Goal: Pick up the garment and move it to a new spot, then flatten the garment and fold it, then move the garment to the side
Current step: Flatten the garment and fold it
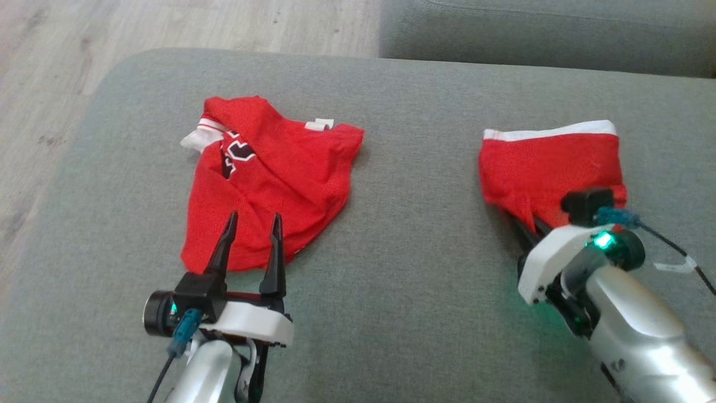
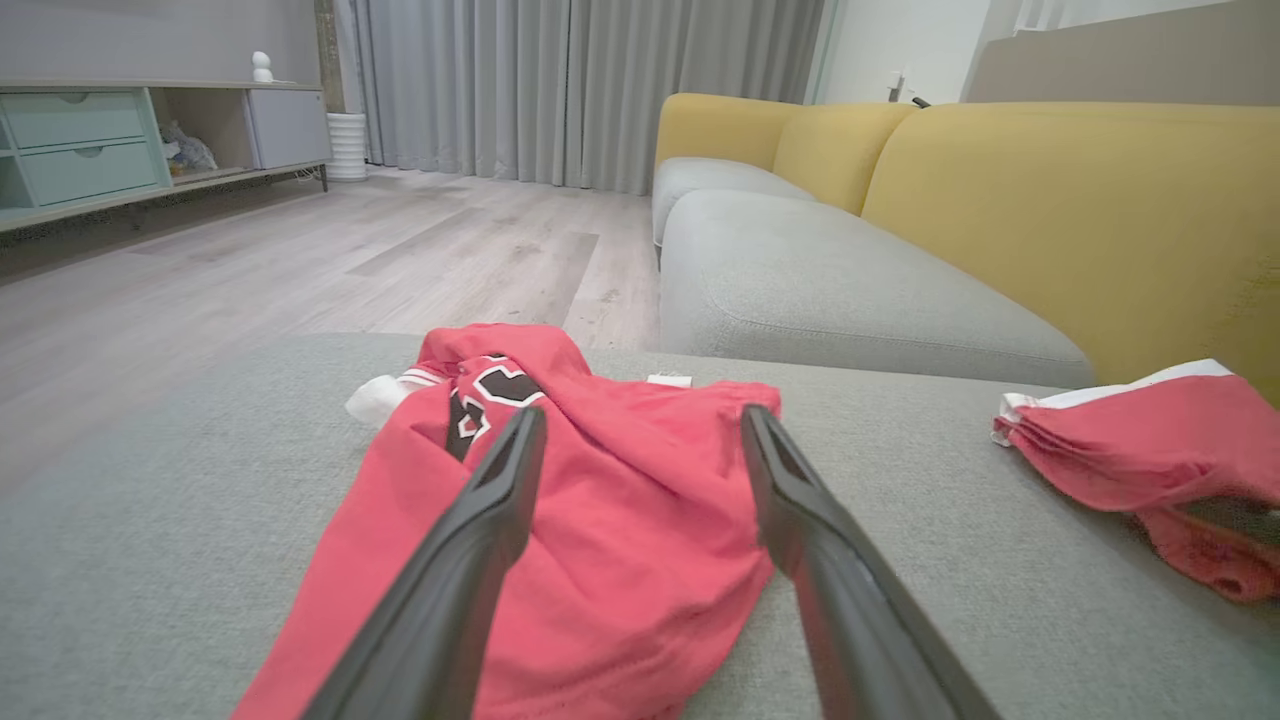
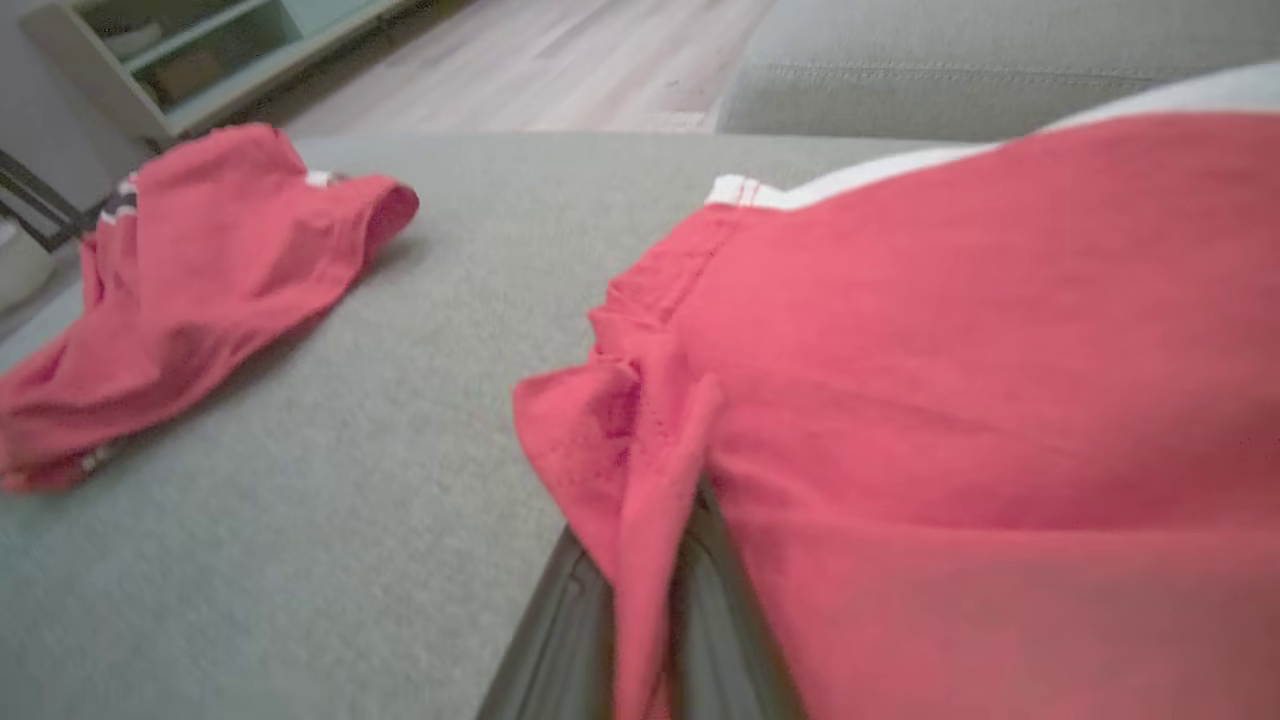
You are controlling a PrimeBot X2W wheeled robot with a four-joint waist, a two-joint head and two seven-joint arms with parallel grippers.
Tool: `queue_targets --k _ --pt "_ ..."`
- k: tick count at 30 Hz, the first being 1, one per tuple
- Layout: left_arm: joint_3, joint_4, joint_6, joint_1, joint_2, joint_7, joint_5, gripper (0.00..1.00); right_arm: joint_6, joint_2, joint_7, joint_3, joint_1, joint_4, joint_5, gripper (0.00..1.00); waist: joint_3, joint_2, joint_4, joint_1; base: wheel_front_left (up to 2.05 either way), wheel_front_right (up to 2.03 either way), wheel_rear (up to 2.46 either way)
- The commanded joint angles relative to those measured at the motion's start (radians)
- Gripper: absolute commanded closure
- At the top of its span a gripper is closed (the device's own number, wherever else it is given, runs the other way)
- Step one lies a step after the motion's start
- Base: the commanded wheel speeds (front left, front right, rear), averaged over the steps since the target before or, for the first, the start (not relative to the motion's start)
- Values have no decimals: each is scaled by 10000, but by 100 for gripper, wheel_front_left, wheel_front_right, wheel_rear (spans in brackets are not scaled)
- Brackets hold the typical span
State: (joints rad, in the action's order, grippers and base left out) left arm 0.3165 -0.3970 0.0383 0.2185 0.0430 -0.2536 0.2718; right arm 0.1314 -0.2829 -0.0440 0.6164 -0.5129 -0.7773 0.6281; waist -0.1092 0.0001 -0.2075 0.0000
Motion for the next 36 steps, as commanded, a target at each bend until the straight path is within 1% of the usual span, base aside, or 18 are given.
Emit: queue_targets --k 1,3,6,11,13,17,20,22,24,25,27,29,32,36 --pt "-376 277 23 252 72 -82 -90 0 -7 -151 -39 177 -170 127 -43 0 3 -1 98 0 0 0 0" --pt "-373 278 18 281 72 -82 -86 0 -7 -214 -148 443 -284 24 83 0 12 -1 231 0 0 0 0" --pt "-394 314 15 356 72 -82 -67 0 -7 -390 -710 481 -566 -68 143 0 42 -1 465 0 0 0 0" --pt "-478 526 32 461 72 -82 -32 0 -7 -639 -1514 37 -801 73 443 0 183 -1 924 0 0 0 0" --pt "-533 606 44 467 72 -82 -37 0 -7 -717 -1741 -281 -790 241 562 0 270 -1 1130 0 0 0 0" --pt "-687 818 82 448 72 -82 -49 0 -7 -738 -2062 -1300 -635 707 706 0 454 -1 1522 0 0 0 0" --pt "-758 966 91 415 72 -82 -67 0 -7 -642 -2154 -2223 -392 1165 303 0 530 -1 1735 0 0 0 0" --pt "-791 1043 94 382 72 -82 -77 0 -7 -370 -2169 -3292 -106 1664 -113 0 554 -1 1833 0 0 0 0" --pt "-817 1117 103 325 72 -82 -81 0 -7 172 -2172 -4315 438 2334 -744 0 569 -1 1894 0 0 0 0" --pt "-817 1117 103 325 72 -82 -81 0 -7 172 -2172 -4315 438 2334 -744 0 569 -1 1894 0 0 0 0" --pt "-832 1193 124 228 72 -82 -63 0 -7 871 -2174 -5088 1145 3017 -1553 0 567 -1 1930 0 0 0 0" --pt "-812 1235 134 108 72 -82 -46 0 -7 1560 -2175 -5624 1895 3684 -2313 0 549 -1 1934 0 0 0 0" --pt "-782 1276 166 -24 72 -82 -32 0 -7 2126 -2175 -6152 2847 4426 -2949 0 448 -1 1887 0 0 0 0" --pt "-797 1359 190 -31 72 -82 -50 0 -7 2298 -2176 -6234 3348 4881 -3447 0 159 -1 1819 0 0 0 0"
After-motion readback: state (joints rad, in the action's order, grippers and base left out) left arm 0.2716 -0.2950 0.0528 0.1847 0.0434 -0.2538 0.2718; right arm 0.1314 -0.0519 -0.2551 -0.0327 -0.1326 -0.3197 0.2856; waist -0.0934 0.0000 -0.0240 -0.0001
